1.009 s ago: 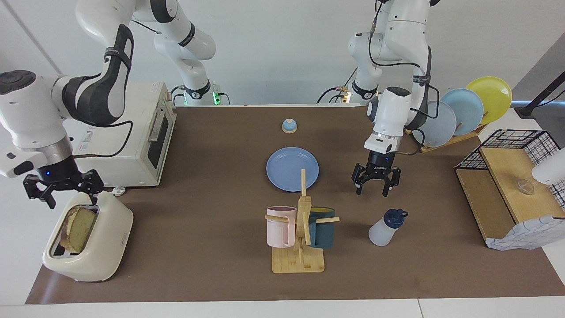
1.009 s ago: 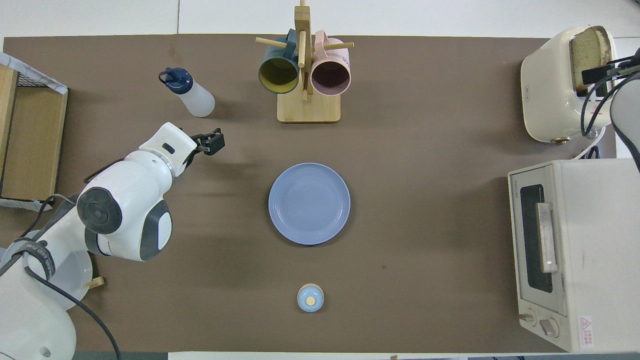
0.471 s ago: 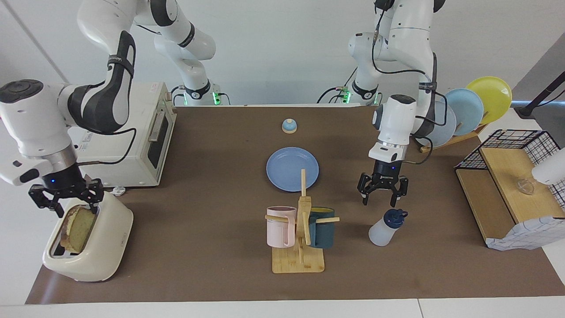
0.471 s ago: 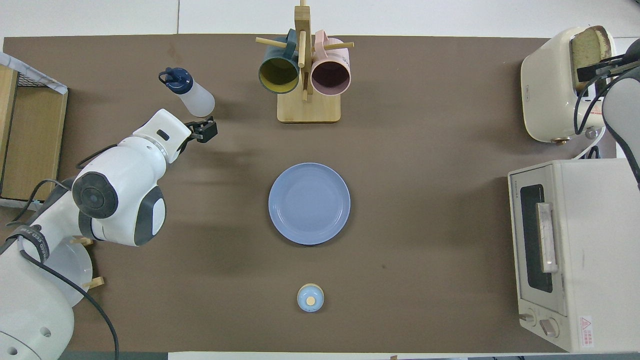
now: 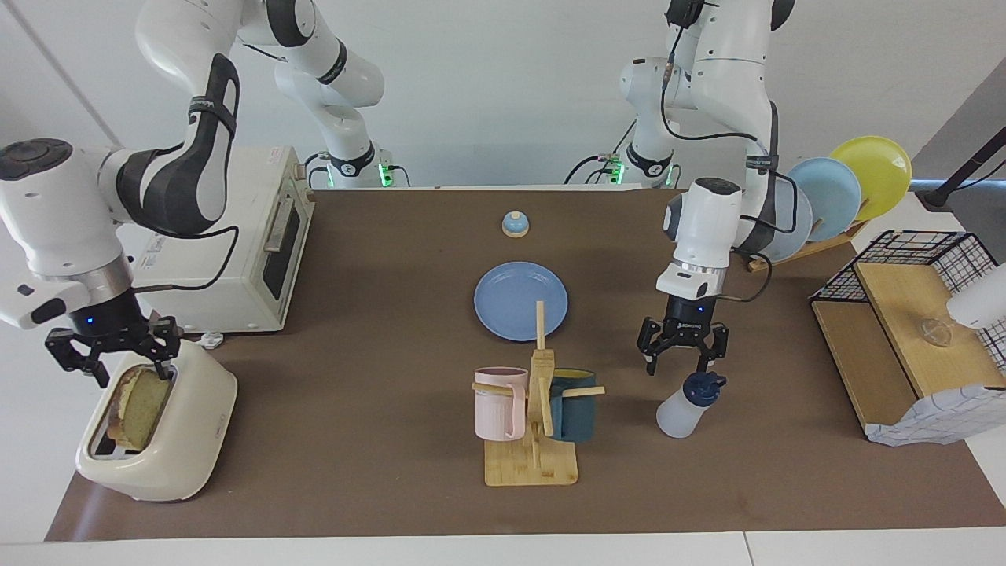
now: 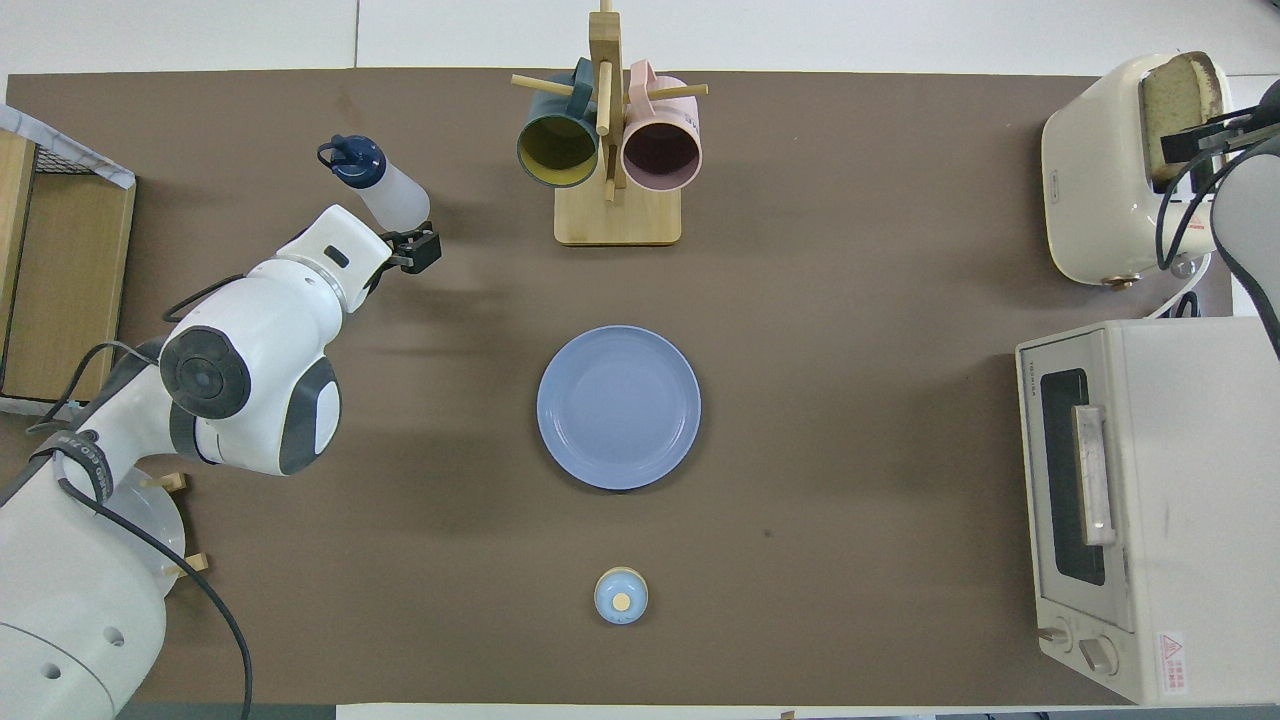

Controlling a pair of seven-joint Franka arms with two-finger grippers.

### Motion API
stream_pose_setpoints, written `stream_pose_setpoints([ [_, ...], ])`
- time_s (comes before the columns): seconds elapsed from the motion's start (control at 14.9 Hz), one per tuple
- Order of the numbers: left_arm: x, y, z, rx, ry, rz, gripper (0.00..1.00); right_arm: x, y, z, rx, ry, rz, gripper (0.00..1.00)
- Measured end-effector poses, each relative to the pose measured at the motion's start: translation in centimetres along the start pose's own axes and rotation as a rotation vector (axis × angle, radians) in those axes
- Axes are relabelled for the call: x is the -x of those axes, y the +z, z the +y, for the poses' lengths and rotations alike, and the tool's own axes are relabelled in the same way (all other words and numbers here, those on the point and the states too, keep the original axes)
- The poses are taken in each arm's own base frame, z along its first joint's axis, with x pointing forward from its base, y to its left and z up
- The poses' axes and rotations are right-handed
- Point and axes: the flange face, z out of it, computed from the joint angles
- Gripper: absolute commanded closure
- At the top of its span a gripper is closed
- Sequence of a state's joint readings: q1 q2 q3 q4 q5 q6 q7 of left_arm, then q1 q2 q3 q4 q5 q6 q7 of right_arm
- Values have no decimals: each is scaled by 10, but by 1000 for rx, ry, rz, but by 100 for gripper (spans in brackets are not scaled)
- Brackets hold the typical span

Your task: Put bread on plate and add seasoning

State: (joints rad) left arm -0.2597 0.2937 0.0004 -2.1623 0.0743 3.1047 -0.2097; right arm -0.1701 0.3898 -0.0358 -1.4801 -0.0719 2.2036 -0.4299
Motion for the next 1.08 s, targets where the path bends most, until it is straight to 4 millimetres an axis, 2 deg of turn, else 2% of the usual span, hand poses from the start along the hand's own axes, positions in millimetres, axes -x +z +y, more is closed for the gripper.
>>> stream_pose_setpoints([
  [0.13, 2, 4, -1, -5, 2, -4, 0, -1, 0, -1, 0, -10, 1, 86],
  [0.27, 0, 5, -5, -11, -2, -1, 0, -1, -1, -1, 1, -45, 1, 98],
  [0.74, -16, 9, -3, -10, -20, 26, 0, -6, -12, -3, 8, -139, 19, 100],
  [0.94, -22, 16, -4, -16, -28, 34, 0, -6, -36, -8, 25, -171, -6, 100],
  [1.08, -27, 19, -4, -19, -41, 42, 0, -12, -71, -18, 22, -193, -15, 100],
])
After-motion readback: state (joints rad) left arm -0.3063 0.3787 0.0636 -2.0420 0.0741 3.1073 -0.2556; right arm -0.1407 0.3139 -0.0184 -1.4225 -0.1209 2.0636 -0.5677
